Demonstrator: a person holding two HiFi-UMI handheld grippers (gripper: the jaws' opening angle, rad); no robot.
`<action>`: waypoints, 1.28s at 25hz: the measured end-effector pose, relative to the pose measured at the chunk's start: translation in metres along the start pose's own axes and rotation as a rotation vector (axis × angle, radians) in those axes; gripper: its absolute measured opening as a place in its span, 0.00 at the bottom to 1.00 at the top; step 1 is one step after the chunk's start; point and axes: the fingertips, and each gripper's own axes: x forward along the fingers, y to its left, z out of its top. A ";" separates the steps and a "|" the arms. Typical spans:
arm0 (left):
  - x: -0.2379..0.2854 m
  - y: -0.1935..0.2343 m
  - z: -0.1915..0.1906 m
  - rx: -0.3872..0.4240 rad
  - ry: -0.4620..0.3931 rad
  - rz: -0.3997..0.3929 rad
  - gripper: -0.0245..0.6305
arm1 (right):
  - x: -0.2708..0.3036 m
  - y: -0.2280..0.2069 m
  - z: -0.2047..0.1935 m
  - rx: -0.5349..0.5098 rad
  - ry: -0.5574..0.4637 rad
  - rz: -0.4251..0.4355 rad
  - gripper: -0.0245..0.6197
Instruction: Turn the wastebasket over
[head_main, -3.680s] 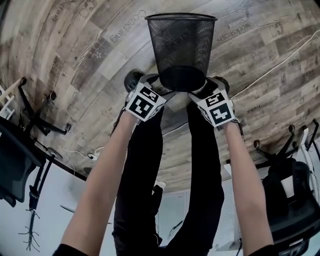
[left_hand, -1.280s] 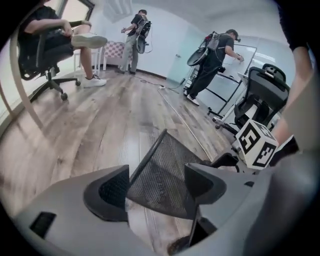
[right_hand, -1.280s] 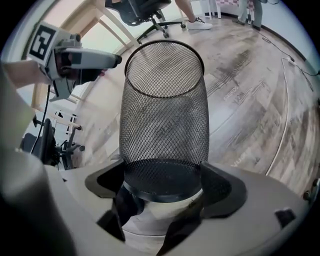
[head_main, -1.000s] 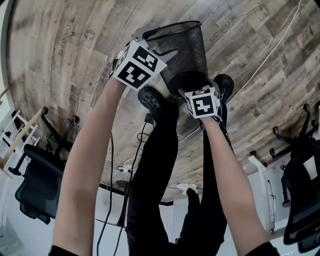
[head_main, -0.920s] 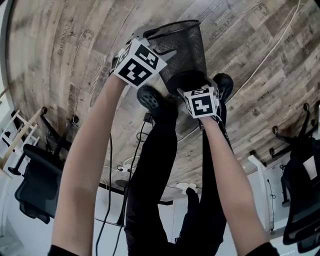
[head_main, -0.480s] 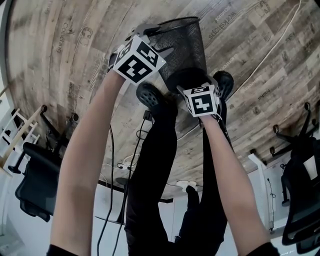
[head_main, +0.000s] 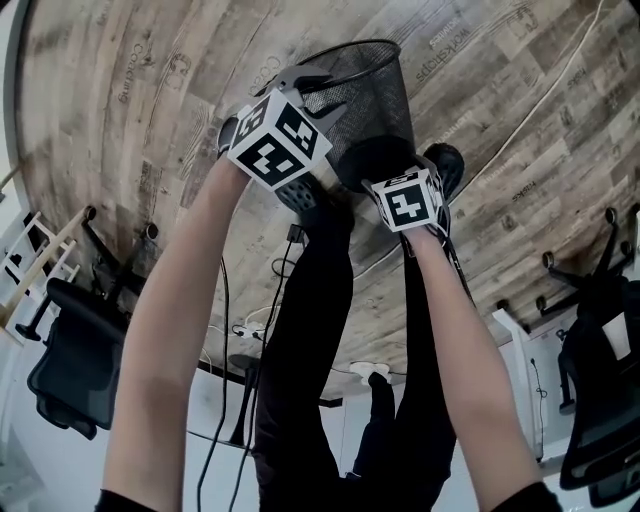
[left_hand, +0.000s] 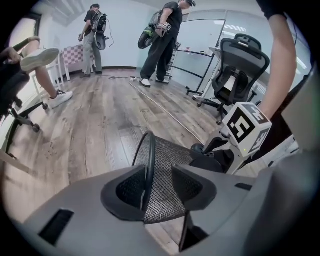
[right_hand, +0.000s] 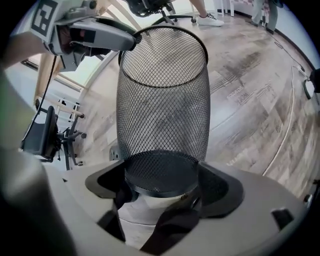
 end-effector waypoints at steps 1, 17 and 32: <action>-0.002 -0.004 0.002 0.008 -0.002 -0.005 0.31 | -0.002 0.000 -0.003 -0.004 0.008 -0.005 0.73; -0.027 -0.104 0.030 0.136 -0.033 -0.140 0.13 | -0.074 -0.043 -0.018 0.239 -0.169 -0.015 0.73; -0.022 -0.210 0.024 0.112 -0.013 -0.178 0.11 | -0.151 -0.061 0.046 0.393 -0.362 0.099 0.72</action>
